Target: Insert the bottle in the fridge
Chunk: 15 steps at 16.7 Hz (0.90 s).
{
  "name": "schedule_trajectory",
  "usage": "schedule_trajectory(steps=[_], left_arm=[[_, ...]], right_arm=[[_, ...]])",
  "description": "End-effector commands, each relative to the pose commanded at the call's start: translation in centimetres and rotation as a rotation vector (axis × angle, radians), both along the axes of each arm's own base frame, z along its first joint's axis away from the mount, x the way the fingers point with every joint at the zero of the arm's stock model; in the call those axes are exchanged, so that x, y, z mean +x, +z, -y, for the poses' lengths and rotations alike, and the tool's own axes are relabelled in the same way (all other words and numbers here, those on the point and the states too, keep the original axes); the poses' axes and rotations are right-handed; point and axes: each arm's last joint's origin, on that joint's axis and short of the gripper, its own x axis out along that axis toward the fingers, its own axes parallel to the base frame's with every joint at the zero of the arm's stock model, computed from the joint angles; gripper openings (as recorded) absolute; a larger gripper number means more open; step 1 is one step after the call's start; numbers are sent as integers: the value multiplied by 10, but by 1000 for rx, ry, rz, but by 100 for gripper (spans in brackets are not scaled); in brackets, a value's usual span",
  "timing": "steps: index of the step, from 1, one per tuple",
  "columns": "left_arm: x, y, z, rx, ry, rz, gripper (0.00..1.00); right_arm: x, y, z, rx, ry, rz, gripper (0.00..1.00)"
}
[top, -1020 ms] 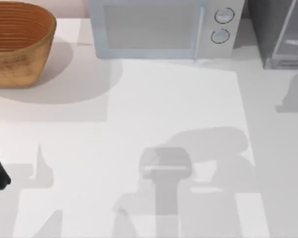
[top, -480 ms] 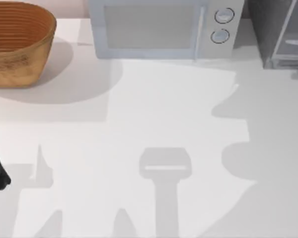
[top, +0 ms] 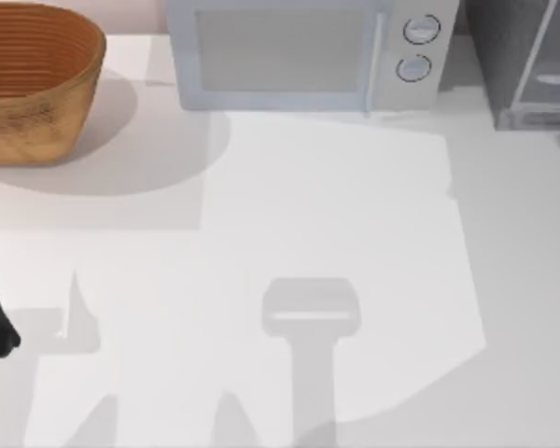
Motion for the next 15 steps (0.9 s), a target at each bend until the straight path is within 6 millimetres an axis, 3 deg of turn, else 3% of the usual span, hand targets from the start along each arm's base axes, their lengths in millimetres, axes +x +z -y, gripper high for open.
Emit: schedule_trajectory(steps=[5, 15], left_arm=[[0, 0, 0, 0, 0, 0, 100], [0, 0, 0, 0, 0, 0, 100]], right_arm=[[7, 0, -2, 5, 8, 0, 1], [83, -3, 0, 3, 4, -8, 1]])
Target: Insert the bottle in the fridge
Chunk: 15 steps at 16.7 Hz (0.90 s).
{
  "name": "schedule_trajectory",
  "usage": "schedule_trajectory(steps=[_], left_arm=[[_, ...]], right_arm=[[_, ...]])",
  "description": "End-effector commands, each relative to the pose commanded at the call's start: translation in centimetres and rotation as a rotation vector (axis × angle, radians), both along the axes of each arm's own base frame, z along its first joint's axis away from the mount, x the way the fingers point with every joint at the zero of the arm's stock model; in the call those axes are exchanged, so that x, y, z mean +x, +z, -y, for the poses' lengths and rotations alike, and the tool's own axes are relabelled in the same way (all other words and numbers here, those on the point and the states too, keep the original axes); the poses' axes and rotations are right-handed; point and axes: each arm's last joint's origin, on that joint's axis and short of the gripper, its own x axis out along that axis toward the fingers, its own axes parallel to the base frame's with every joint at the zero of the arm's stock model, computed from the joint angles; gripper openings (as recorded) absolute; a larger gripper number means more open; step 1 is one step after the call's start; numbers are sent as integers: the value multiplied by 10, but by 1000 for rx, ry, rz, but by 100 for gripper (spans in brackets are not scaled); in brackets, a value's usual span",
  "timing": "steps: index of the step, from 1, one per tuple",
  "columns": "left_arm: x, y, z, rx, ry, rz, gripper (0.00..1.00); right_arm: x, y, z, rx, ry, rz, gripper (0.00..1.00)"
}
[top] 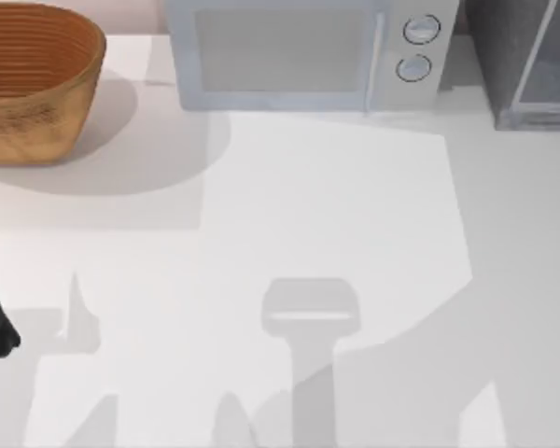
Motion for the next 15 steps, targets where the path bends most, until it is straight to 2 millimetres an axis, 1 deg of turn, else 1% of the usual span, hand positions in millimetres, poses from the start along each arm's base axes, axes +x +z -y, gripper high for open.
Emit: schedule_trajectory(steps=[3, 8, 15], left_arm=[[0, 0, 0, 0, 0, 0, 100], [0, 0, 0, 0, 0, 0, 100], [0, 0, 0, 0, 0, 0, 100]], right_arm=[[14, 1, -1, 0, 0, 1, 1], [17, 2, -2, 0, 0, 1, 1], [17, 2, -2, 0, 0, 1, 53]])
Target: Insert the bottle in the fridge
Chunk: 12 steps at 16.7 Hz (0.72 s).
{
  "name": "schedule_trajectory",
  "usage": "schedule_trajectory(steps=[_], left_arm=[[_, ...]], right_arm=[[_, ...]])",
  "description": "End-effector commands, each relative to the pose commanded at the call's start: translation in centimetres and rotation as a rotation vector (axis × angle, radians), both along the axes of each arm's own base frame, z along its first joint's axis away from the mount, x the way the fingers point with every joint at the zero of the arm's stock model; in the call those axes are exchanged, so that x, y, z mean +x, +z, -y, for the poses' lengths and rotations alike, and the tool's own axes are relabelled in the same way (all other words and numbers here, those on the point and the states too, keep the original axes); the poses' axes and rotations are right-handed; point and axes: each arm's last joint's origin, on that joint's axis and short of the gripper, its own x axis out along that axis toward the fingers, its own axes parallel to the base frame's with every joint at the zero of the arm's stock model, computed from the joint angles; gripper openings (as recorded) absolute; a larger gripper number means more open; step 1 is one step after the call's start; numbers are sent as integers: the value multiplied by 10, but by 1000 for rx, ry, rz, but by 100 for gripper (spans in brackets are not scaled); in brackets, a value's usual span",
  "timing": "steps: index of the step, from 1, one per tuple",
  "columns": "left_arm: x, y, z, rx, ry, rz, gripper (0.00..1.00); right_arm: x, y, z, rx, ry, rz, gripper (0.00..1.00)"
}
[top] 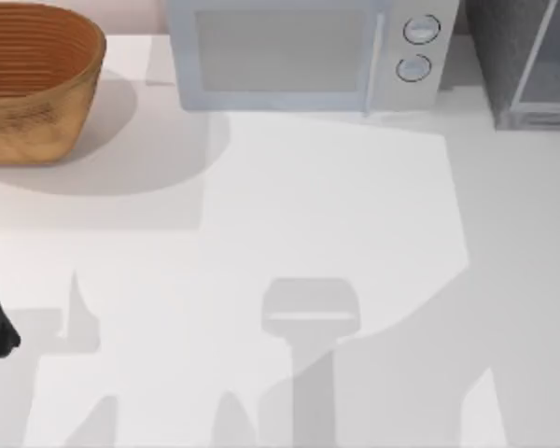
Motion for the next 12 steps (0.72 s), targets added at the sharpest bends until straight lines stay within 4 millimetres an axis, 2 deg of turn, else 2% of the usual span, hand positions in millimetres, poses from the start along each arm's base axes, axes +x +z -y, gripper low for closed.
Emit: schedule_trajectory(steps=[6, 12], left_arm=[[0, 0, 0, 0, 0, 0, 100], [0, 0, 0, 0, 0, 0, 100]], right_arm=[[0, 0, 0, 0, 0, 0, 98], [0, 0, 0, 0, 0, 0, 100]])
